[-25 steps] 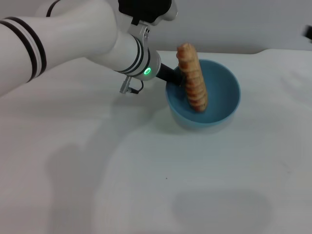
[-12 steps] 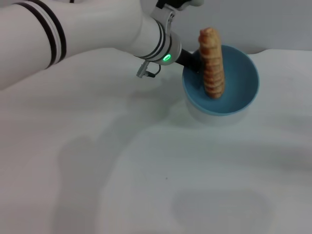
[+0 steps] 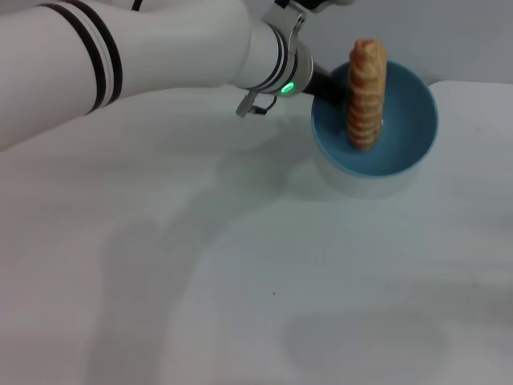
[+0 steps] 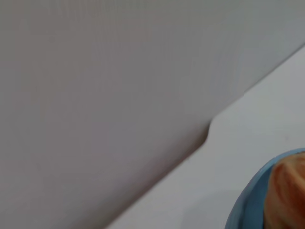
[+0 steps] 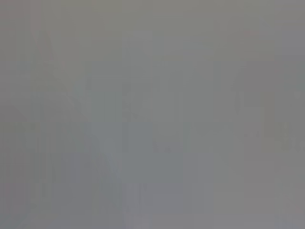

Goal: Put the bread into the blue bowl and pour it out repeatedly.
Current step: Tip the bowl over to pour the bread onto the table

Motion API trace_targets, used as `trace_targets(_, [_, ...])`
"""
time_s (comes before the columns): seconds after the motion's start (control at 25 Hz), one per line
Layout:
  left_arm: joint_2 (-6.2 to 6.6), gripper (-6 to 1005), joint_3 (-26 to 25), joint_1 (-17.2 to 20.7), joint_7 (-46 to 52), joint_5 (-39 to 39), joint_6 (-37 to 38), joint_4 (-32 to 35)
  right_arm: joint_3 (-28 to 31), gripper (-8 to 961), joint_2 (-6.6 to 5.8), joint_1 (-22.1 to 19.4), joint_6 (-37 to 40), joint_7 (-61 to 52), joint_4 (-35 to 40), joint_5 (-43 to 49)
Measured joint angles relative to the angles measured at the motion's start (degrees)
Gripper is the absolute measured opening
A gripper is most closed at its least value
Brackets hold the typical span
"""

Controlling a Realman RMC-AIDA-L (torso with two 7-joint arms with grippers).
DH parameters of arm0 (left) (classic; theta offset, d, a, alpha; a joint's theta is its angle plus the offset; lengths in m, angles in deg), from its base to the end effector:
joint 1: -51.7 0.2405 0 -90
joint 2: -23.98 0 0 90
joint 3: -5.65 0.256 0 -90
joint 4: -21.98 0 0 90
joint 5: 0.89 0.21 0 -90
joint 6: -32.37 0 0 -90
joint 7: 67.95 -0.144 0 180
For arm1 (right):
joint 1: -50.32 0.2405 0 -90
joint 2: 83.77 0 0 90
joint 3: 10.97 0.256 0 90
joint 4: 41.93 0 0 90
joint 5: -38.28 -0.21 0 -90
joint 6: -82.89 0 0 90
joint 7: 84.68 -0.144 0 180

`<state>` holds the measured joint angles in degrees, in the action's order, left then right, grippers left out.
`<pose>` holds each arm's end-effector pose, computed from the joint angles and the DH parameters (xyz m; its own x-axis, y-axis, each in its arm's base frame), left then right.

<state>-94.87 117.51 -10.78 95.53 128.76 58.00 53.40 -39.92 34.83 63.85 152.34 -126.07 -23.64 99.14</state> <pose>-0.1055 0.4515 -0.1187 0.8707 0.4739 0.1316 0.4501 -0.6599 -0.6016 0.4038 0.2749 0.0701 0.5867 0.0001 -0.8098 -0.8093 -0.0366 -0.5863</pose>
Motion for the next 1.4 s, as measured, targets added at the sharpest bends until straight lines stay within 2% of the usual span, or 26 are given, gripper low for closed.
trace_targets(0.12, [0.20, -1, -0.02, -1.41, 0.00, 0.98, -1.08, -0.22, 0.14, 554, 0.00, -0.14, 0.72, 0.10, -0.45, -0.29])
trace_targets(0.36, [0.31, -2, -0.48, -4.81, 0.45, 8.43, 1.22, -0.26, 0.20, 554, -0.05, 0.53, 0.72, 0.17, -1.69, -0.11])
trace_targets(0.68, [-0.08, -1, -0.32, -5.59, 0.63, 12.50, 2.45, 1.80, -0.04, 554, 0.03, 0.87, 0.54, 0.22, -1.86, -0.13])
trace_targets(0.8, [-0.15, -1, 0.40, -5.38, 0.68, 12.57, 1.68, 2.83, 0.14, 554, 0.05, 0.88, 0.54, 0.23, -1.92, -0.27])
trace_targets(0.96, [-0.19, -2, 3.37, -3.29, 0.70, 12.57, -1.25, 6.32, 0.24, 555, 0.06, 0.89, 0.54, 0.25, -1.96, -0.35])
trace_targets(1.0, [-0.19, -2, 5.71, -1.92, 0.58, 12.65, -3.68, 8.30, 0.27, 555, 0.06, 0.97, 0.55, 0.25, -1.96, -0.37])
trace_targets(1.16, [-0.21, -2, 8.04, -0.70, 0.29, 13.34, -7.07, 9.84, 0.29, 555, 0.06, 1.20, 0.54, 0.26, -1.96, -0.39])
trace_targets(1.4, [-0.23, -1, 8.05, -0.02, 0.17, 15.25, -11.95, 10.65, 0.30, 555, 0.06, 1.59, -0.16, 0.27, -2.02, -0.44])
